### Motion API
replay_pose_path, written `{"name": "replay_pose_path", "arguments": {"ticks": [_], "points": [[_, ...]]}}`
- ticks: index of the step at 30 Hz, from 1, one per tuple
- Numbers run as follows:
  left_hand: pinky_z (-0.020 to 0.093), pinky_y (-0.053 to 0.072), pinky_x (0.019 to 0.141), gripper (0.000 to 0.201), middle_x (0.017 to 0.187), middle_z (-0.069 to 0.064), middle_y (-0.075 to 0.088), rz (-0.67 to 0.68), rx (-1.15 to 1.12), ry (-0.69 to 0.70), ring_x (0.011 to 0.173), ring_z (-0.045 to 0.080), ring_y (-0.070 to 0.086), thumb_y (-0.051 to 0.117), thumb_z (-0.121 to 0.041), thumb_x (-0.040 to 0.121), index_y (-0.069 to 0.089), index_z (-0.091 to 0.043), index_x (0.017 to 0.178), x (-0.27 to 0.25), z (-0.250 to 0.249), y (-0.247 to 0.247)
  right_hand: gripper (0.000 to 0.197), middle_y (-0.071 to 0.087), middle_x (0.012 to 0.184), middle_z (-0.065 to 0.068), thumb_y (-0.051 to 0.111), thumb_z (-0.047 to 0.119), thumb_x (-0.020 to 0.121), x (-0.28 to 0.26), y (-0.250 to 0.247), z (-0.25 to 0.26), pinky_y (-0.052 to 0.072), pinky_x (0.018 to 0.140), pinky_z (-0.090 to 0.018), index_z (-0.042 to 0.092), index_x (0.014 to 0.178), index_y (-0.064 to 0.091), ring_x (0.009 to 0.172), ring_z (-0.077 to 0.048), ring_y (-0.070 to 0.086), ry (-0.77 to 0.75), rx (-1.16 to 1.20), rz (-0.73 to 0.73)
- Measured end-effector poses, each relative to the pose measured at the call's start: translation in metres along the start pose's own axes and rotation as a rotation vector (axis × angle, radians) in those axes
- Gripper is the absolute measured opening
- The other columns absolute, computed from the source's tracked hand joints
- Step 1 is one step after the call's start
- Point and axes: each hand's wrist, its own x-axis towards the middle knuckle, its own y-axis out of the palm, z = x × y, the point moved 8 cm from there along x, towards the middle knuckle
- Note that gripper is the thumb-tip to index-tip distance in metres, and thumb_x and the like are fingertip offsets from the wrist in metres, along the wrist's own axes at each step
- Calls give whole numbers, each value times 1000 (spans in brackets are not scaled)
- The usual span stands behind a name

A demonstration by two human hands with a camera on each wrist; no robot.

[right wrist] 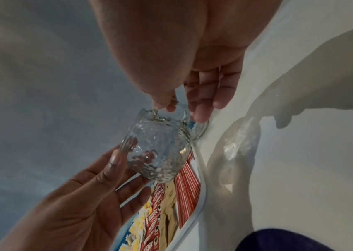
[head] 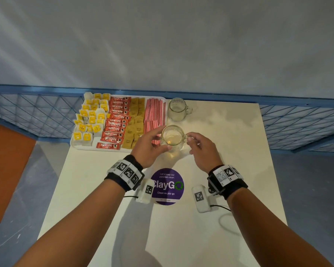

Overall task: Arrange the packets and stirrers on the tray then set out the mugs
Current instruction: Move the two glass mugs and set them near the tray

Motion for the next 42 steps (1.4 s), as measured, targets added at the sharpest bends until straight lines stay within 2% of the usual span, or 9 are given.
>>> {"name": "replay_pose_path", "arguments": {"ticks": [7,14,22,25,27,32,35,38,42], "points": [[42,59,87,69,125,-15,63,44,17,-21,110,10,59,81,-21,82,52,-36,142,38,11,10,23,71,102,4,54,26,105,33,0,-16,46,64,-9,21,122,69,78,-17,70,32,-32,-6],[37,56,88,66,126,-15,62,69,30,-22,110,14,59,79,-16,85,51,-35,142,59,20,22,25,64,95,16,53,25,105,53,3,-30,59,81,-37,18,124,68,91,-22,70,55,-53,21],[14,47,81,66,123,-15,61,89,32,-33,107,11,57,78,-15,85,51,-31,143,72,34,32,27,68,101,5,52,29,106,60,4,-45,51,75,-26,19,127,67,85,-23,72,81,-71,14],[18,49,82,65,121,-16,62,98,36,-26,105,10,58,78,-15,85,52,-31,143,75,37,33,27,68,100,7,53,28,106,62,6,-49,49,77,-27,19,127,67,89,-22,72,81,-67,15],[14,46,80,65,117,-17,61,96,41,-31,103,5,57,78,-15,85,51,-32,142,75,38,33,27,68,100,7,53,28,106,63,7,-50,49,78,-26,19,127,67,91,-22,71,78,-70,17],[9,44,79,68,120,-12,63,96,47,-14,105,6,58,80,-19,84,50,-30,144,76,40,33,29,71,100,10,50,34,106,65,4,-46,38,69,-4,23,125,69,87,-8,64,1,-208,7],[14,46,82,72,124,-7,62,65,52,-17,107,12,58,82,-26,81,49,-29,145,76,43,33,30,73,106,7,50,37,106,64,2,-42,39,70,-9,24,125,68,89,-8,64,-29,-254,-19],[15,45,82,70,124,-7,61,19,41,-32,106,11,57,82,-27,81,50,-26,143,74,46,32,28,70,112,6,56,31,104,61,-1,-39,39,73,-2,19,126,68,92,-9,64,-37,-202,-86],[12,43,83,65,120,-9,61,0,12,-17,104,5,56,82,-22,82,52,-26,140,73,44,33,22,70,114,1,60,21,102,59,0,-37,41,75,-2,16,121,70,92,-10,64,-85,-134,-131]]}}
